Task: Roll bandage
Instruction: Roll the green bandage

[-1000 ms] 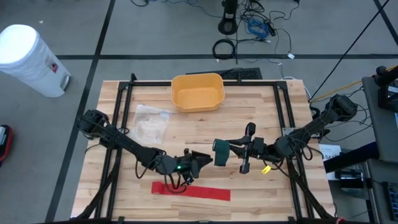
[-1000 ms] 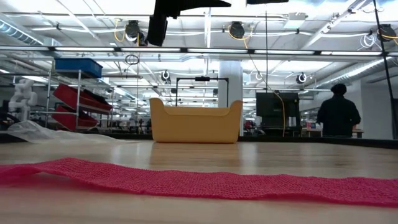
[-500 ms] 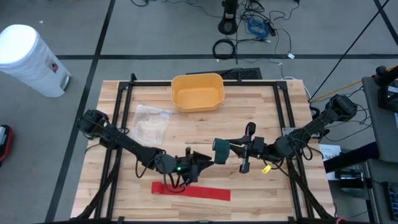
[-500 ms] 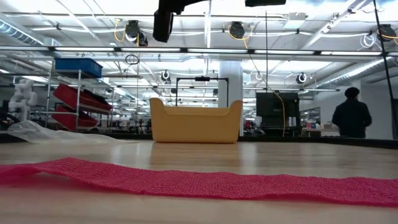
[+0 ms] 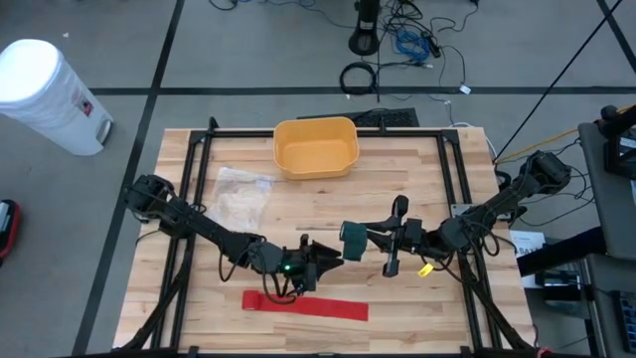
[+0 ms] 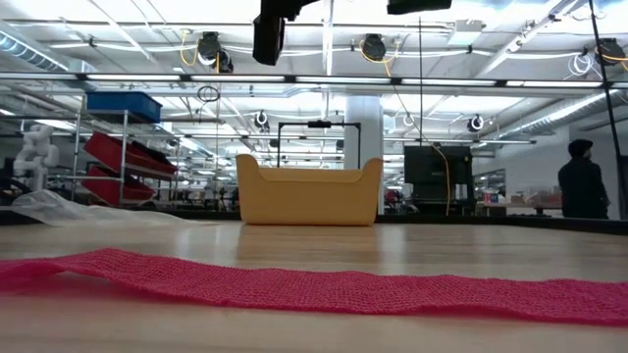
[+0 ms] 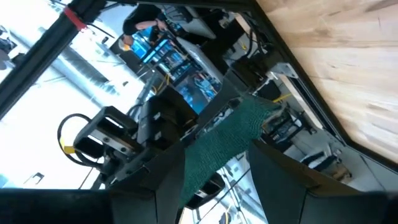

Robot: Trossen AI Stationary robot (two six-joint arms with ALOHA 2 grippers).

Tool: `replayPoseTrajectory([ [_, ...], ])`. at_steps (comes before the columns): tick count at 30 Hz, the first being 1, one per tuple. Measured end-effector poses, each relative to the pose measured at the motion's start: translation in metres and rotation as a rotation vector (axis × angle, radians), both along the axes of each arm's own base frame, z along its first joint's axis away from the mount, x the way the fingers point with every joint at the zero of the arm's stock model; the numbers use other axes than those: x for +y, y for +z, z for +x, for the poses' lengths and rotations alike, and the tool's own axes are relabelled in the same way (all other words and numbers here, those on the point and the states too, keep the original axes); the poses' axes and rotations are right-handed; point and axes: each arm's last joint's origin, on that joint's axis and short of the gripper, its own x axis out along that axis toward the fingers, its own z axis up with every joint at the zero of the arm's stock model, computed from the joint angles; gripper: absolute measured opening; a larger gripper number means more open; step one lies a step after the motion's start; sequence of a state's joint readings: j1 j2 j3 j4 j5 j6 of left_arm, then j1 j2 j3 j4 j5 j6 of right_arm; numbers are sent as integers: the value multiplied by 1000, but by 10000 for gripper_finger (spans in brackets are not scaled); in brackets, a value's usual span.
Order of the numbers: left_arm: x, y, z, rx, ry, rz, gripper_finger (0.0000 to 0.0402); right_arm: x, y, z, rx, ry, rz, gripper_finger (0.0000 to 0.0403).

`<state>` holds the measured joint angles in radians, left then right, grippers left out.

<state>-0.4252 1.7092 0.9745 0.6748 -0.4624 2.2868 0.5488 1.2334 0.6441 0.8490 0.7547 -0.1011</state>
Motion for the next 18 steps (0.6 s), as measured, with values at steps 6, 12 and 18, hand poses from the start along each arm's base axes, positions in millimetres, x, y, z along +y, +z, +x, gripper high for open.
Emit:
replayPoseTrajectory([
  [6,-1,-5,3,15,-22,7,185,0,0,0,0,1,1,34],
  [12,-4,-15,15,40,0,77,185,0,0,0,-1,2,9,34],
  [18,-8,-19,26,39,18,97,185,0,0,0,1,3,9,34],
])
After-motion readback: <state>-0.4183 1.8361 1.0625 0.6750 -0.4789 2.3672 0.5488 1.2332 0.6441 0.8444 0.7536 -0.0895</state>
